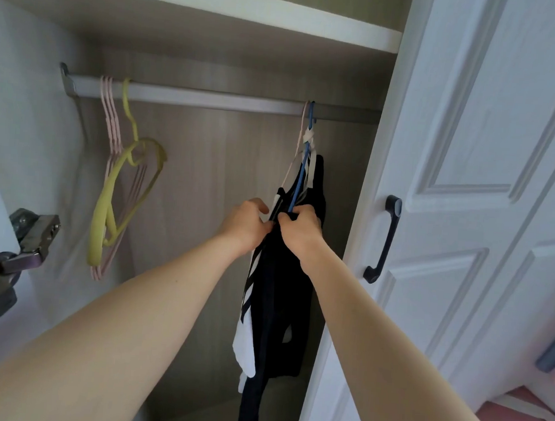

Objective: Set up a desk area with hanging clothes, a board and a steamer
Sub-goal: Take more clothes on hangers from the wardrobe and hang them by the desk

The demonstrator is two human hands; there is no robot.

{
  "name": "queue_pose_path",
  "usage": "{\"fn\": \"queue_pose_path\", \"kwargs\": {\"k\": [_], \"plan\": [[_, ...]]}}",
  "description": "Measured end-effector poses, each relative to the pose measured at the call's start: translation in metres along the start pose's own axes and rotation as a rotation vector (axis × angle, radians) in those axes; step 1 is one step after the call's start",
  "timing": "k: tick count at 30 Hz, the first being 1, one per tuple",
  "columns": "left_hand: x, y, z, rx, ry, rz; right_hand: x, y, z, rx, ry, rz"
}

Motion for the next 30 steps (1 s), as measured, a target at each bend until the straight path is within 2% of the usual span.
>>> {"fn": "queue_pose_path", "kwargs": {"k": [6, 11, 14, 18, 21, 30], "plan": [[-0.001, 0.017, 0.010, 0.066, -0.014, -0.027, -0.010, 0.005, 0.001, 0.076, -0.018, 0.067], [0.000, 0.028, 0.032, 0.149, -0.058, -0.006, -0.011, 0.010, 0.004, 0.051, -0.094, 0.166], [0.003, 0.031, 0.037, 0.095, -0.187, -0.002, -0.006, 0.010, 0.006, -0.039, -0.203, 0.222], [0.006, 0.034, 0.039, 0.005, -0.476, -0.002, -0.002, 0.015, -0.001, -0.053, -0.198, 0.234], [0.008, 0.035, 0.039, -0.046, -0.588, 0.067, 0.003, 0.017, -0.006, -0.048, -0.198, 0.249], [0.011, 0.031, 0.040, 0.033, -0.505, 0.262, 0.013, 0.013, -0.014, -0.058, -0.130, 0.378]]}}
Point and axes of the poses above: each hand's wrist, its own y-axis towards the middle knuckle, its own x-axis out of the palm, z = x × y, the point moved 1 cm from there along y, towards the middle knuckle, and after that the axes turned 8 degrees about -y, right-handed, at the moved point
